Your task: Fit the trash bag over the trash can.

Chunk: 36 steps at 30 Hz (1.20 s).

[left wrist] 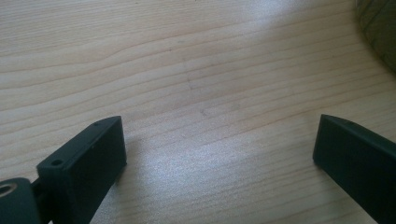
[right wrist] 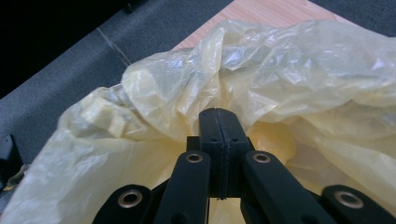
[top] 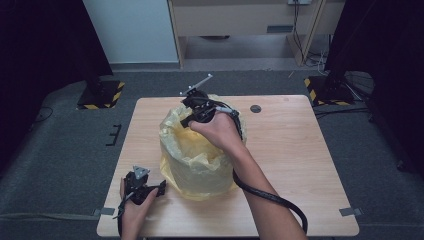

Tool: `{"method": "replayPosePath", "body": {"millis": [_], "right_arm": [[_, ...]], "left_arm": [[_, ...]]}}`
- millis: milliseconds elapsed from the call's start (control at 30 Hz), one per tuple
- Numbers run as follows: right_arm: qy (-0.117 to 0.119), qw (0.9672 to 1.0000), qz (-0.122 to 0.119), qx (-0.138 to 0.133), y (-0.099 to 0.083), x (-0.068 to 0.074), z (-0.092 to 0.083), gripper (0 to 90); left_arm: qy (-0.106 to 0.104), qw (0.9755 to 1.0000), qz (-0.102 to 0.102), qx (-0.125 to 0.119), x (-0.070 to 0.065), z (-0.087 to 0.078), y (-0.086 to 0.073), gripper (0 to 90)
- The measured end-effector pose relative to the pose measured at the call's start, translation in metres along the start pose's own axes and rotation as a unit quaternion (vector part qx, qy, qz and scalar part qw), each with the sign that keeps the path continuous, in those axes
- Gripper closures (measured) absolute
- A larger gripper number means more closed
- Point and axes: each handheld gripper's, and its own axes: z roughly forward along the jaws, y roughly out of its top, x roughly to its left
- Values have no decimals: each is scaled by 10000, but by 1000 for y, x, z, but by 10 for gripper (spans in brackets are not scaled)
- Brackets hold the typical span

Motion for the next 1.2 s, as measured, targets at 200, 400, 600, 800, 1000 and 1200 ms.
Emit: {"method": "replayPosePath", "body": {"millis": [200,400,600,800,1000,1200], "right_arm": [[-35,9998,55,186,1,-4,13,900],[-44,9993,117,347,1,-5,23,900],[-40,9989,90,453,-1,-6,28,900],[-48,9994,7,346,-1,-5,20,900],[-72,9999,-36,122,-1,1,2,900],[-86,9998,-147,-78,-6,3,-17,900]], "left_arm": [[-1,10000,-3,-2,0,0,0,19],[-1,10000,-1,0,0,0,0,18],[-1,10000,0,-2,0,0,0,18],[-3,10000,-3,-2,0,0,0,18],[-2,10000,0,0,0,0,0,18],[0,10000,0,-2,0,0,0,18]]}}
